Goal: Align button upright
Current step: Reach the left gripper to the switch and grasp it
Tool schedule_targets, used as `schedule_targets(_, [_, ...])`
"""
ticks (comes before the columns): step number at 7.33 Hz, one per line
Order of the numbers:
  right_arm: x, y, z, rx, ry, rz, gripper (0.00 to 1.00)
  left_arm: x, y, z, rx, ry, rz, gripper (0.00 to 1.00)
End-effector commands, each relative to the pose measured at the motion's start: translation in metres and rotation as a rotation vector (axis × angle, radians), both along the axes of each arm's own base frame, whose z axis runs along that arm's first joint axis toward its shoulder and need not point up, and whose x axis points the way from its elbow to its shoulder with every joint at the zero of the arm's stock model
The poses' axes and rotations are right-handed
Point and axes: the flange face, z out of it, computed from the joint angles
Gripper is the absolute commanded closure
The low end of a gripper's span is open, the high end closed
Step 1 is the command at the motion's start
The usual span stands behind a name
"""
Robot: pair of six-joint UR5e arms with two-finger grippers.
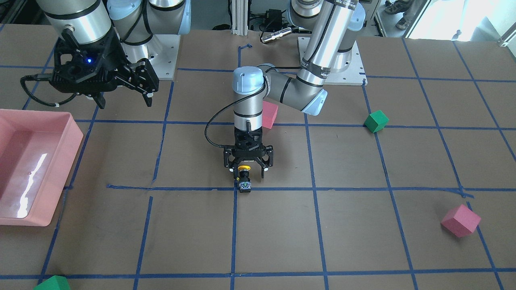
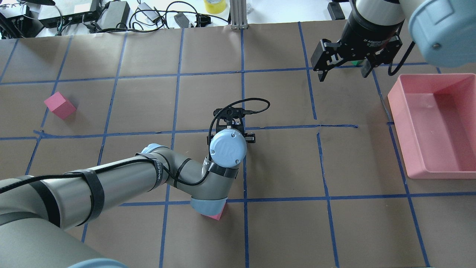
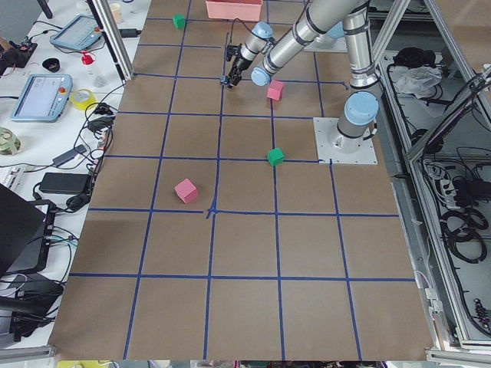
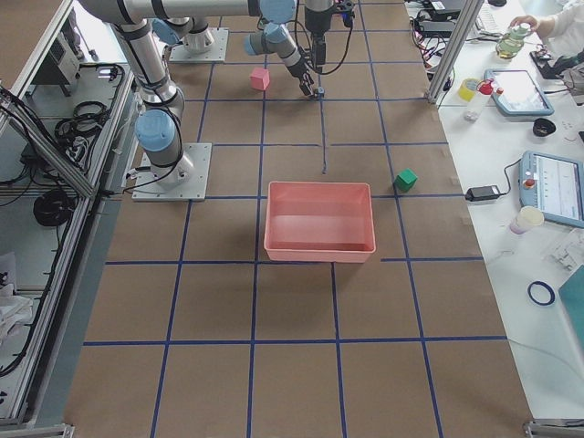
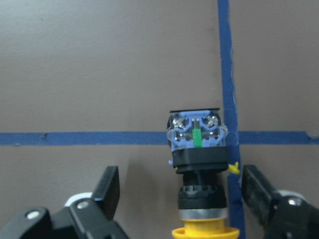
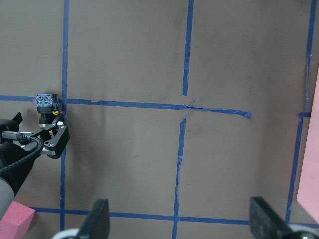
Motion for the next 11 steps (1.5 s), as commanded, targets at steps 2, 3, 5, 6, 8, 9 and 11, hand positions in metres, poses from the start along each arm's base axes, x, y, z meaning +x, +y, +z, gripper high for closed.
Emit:
schedule_targets(2, [0.000,0.000,0.000,0.001,0.001,0.004,0.00,-0.010,0.011,-0.003,0.008,-0.007,-0.034,0.42])
schedule_targets(3, [0.000,0.000,0.000,0.001,0.001,0.004,0.00,-0.011,0.011,-0.003,0.008,-0.008,-0.037,0.67])
schedule_targets(5, [0.000,0.000,0.000,0.001,0.001,0.004,0.00,-0.012,0.009,0.012,-0.015,-0.029,-0.093,1.00])
schedule_targets(6, [0.000,0.000,0.000,0.001,0.001,0.004,0.00,-0.013,0.005,0.024,-0.028,-0.032,-0.104,1.00])
schedule_targets(8, [0.000,0.000,0.000,0.001,0.001,0.004,0.00,0.001,-0.036,0.069,0.055,-0.071,-0.069,1.00])
schedule_targets(9, [0.000,0.000,0.000,0.001,0.001,0.004,0.00,0.016,-0.065,0.100,0.124,-0.087,-0.028,1.00])
schedule_targets(11, [0.000,0.000,-0.001,0.003,0.001,0.004,0.00,0.037,-0.101,0.134,0.271,-0.008,0.081,1.00])
